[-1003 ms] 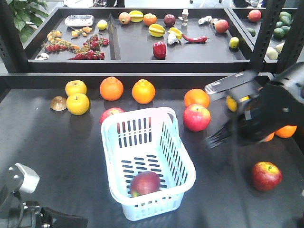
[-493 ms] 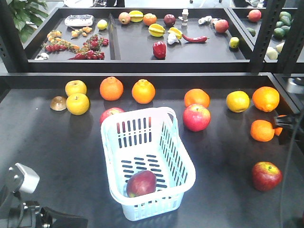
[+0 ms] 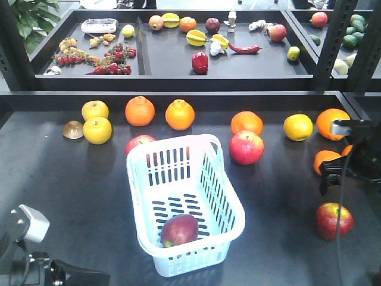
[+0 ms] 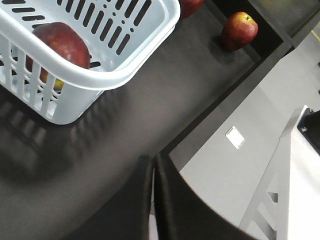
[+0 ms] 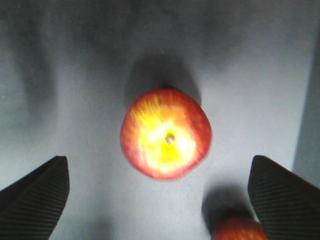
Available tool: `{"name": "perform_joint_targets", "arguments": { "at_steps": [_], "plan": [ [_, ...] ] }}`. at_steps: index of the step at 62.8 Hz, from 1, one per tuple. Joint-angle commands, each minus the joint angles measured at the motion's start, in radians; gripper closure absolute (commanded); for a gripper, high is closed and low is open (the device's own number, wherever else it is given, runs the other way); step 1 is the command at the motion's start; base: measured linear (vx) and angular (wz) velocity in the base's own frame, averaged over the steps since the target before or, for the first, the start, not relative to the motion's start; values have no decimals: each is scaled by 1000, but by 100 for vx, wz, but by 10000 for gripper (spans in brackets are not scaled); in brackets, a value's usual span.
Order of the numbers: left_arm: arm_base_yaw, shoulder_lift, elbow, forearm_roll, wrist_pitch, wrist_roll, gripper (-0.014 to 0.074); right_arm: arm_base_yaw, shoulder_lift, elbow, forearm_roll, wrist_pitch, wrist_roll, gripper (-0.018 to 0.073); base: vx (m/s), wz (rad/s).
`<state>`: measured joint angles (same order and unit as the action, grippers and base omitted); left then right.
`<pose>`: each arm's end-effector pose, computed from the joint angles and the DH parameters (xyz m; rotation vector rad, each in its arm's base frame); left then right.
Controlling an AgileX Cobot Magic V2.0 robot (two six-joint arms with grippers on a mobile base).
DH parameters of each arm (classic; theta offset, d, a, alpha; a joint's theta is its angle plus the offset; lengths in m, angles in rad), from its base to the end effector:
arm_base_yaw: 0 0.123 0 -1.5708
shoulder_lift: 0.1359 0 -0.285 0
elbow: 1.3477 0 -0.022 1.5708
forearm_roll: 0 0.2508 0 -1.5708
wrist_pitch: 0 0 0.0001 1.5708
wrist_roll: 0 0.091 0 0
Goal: Pick three apples into basket with both arms
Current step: 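Move the right gripper back to the red apple beside the oranges, then grasp the second red apple with the right gripper and lift it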
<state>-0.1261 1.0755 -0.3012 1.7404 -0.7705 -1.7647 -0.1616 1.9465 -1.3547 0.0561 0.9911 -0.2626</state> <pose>0.1423 -0.0809 0.1980 0.5333 2.2569 -0.9478 0.3723 -0.0564 0.1789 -0.1101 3.0557 0.0477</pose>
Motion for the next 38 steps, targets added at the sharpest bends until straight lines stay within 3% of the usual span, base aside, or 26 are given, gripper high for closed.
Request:
{"name": "perform_joint_targets", "arguments": {
  "at_steps": [1, 38],
  "plan": [
    [0, -13, -21, -49, -18, -4, 602, -1, -25, -38, -22, -7, 19, -124, 0, 0],
    [0, -13, -21, -48, -17, -4, 602, -1, 136, -38, -22, -22, 18, -90, 0, 0]
  ]
}}
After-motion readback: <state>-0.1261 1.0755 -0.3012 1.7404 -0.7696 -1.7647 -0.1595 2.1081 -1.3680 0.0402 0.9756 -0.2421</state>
